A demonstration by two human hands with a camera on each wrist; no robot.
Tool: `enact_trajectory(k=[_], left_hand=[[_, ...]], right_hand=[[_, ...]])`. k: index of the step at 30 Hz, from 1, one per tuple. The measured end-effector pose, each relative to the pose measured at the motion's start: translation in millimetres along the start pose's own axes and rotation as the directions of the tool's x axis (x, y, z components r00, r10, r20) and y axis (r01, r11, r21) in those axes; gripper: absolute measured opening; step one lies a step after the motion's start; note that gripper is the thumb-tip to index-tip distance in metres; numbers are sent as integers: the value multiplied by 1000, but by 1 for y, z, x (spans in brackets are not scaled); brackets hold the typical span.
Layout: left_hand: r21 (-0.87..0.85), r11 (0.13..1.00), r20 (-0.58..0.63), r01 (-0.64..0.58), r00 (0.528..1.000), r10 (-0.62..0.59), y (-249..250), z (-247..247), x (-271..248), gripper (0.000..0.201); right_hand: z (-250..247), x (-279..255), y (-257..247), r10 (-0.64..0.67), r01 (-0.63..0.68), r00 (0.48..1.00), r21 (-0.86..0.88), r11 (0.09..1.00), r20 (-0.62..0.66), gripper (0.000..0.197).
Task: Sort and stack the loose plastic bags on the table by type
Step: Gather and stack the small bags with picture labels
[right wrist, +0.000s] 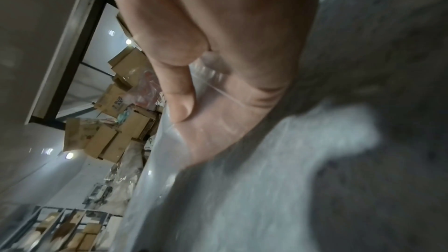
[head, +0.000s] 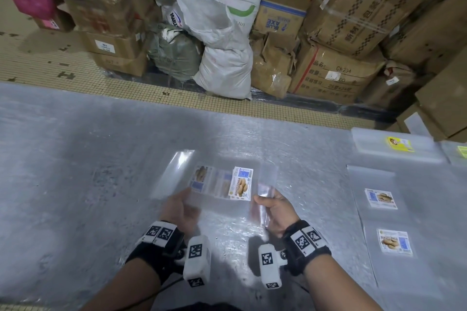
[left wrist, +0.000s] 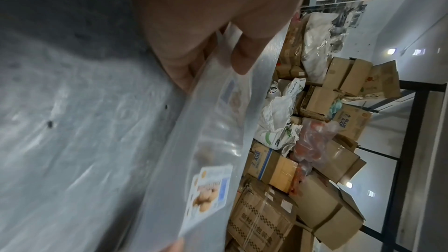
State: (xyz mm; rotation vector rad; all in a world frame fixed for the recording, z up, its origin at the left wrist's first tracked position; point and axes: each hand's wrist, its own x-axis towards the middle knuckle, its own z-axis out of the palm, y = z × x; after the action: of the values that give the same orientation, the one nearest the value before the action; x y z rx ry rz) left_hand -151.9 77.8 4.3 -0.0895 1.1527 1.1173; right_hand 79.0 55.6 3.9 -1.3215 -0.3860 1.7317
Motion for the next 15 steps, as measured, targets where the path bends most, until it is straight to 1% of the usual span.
enact_trajectory(k=[2, 3, 5, 7, 9, 10, 12, 15], left_hand=[[13, 1000, 17, -2, 1000, 2, 6, -8, 0, 15], [28, 1000, 24, 2, 1000, -2, 12, -13, -1, 19], [66, 998, 55, -7, 998, 3, 24, -24, 0, 26], [74, 995, 58, -71, 996, 66, 38, -36, 5, 26], [132, 975, 19, -177, 984, 176, 52, -44, 10, 32], [180, 963, -3, -200, 979, 204, 58, -48, 10, 35], [254, 948, -7, -194, 979, 202, 66, -53, 7, 30], [347, 930, 51, -122, 992, 111, 75, -59, 8, 17]], right_hand=[[-7, 0, -4, 13, -13, 1000, -38, 999, -14, 43], [-10, 0, -7, 21, -23, 1000, -65, 998, -19, 44], [-18, 0, -13, 33, -42, 997, -128, 991, -70, 46], [-26, -2, -20, 45, -69, 991, -192, 979, -129, 43], [-32, -4, -27, 29, -77, 983, -271, 960, -179, 37], [-34, -5, -30, 17, -79, 979, -303, 950, -202, 35], [-37, -5, -36, -5, -87, 970, -371, 925, -241, 36], [-36, -5, -43, -29, -95, 960, -417, 904, -280, 37]])
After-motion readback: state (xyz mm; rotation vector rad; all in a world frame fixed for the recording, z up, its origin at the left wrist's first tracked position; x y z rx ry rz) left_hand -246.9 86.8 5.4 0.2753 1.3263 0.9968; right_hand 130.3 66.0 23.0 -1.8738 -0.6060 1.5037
